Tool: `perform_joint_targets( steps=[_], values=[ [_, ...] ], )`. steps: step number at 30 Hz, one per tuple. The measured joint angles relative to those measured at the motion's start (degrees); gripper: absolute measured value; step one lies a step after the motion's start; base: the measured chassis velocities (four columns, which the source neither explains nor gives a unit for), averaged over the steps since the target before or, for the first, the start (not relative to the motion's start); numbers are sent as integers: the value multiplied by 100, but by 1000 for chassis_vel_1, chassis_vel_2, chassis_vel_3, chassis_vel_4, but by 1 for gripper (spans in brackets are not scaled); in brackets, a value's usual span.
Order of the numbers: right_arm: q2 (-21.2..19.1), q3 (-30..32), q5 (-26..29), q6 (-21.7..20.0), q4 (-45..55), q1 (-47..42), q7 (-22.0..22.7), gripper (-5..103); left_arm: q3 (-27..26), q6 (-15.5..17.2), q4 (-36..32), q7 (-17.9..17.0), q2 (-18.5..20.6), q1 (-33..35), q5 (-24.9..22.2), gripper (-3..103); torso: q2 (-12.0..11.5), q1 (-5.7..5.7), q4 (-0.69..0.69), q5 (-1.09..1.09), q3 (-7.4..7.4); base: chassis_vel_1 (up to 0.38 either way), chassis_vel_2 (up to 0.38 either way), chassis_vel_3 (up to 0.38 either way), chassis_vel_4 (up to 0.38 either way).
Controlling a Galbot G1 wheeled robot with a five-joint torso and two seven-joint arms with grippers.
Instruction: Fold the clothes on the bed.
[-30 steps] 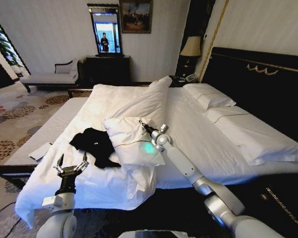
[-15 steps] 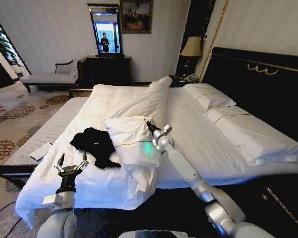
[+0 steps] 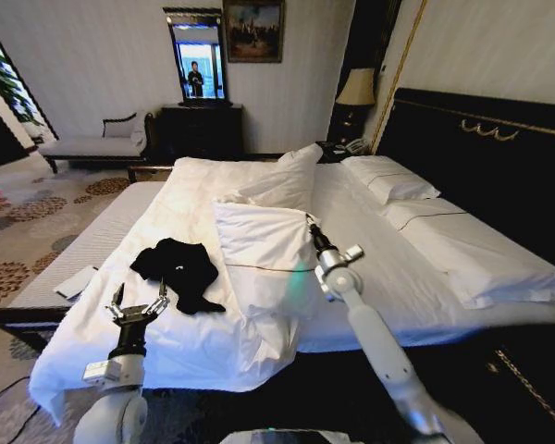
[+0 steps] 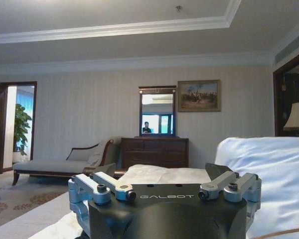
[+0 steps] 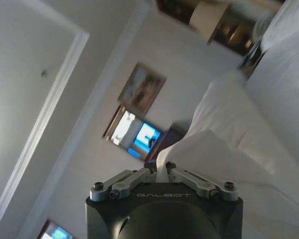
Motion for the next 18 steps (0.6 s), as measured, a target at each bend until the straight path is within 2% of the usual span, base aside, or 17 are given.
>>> perform_joint_targets(
  steps=[3,7,9,10,13,15,18],
  values=[
    [20,505,-28,100,459,-420,102,0,29,-2,-25,-3,1,-9,-9,100,0,0,0,-1,0,0,0,0,0],
    [26,872,-125,189,800,-778,154,0,56,-2,-38,-5,-4,-31,-14,100,1,0,2,-1,0,0,0,0,0],
    [83,1299,-195,259,1159,-1163,211,0,82,-2,-40,-6,-9,-64,-22,100,0,0,-1,0,0,0,0,0,0],
    [83,1299,-195,259,1159,-1163,211,0,82,-2,-40,-6,-9,-64,-22,100,0,0,-1,0,0,0,0,0,0],
    [189,1924,-204,353,1633,-1591,340,0,111,-2,-17,-9,-11,-106,-27,100,0,0,0,0,0,0,0,0,0],
    [197,2028,-209,366,1703,-1659,359,0,114,-2,-13,-9,-12,-111,-27,100,0,0,1,-1,0,0,0,0,0],
    [211,2636,-255,448,2020,-1986,497,0,139,-2,-2,-13,-12,-132,-30,100,0,0,1,-1,0,0,0,0,0]
  ],
)
